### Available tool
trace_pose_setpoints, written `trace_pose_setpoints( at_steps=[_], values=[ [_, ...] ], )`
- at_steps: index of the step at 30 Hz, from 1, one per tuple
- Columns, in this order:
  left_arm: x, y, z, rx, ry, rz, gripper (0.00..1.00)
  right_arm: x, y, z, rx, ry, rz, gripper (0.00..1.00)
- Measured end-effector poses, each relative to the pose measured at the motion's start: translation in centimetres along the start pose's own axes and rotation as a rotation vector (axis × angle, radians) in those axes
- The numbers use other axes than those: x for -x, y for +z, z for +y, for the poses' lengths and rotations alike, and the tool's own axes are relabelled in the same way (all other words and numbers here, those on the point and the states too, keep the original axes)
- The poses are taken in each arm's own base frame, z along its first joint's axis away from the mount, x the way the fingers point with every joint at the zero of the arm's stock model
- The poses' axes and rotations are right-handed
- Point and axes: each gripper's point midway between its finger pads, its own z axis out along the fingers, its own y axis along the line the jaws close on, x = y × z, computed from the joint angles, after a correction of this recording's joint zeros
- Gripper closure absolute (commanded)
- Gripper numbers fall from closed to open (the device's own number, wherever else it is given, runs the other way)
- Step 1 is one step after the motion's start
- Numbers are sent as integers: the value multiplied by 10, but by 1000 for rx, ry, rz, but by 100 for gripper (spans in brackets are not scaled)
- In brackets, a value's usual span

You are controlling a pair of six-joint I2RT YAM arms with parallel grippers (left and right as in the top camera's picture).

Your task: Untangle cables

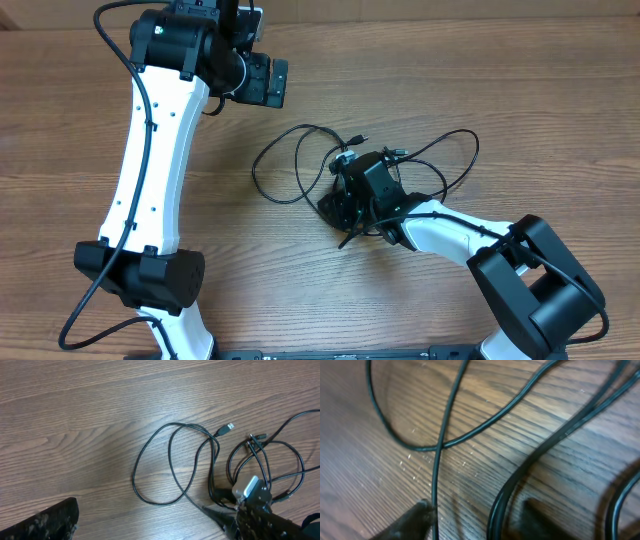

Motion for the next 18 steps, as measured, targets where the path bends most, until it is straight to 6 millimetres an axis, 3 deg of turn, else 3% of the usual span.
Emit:
trace_pose_setpoints(
  at_steps=[3,5,18],
  values=[
    [0,0,0,0,0,0,0,1,0,-3,-16,-1,-5,91],
    [0,0,0,0,0,0,0,1,0,-4,-22,5,-6,96],
    [0,0,0,0,0,0,0,0,-2,-5,-29,3,1,96]
  ],
)
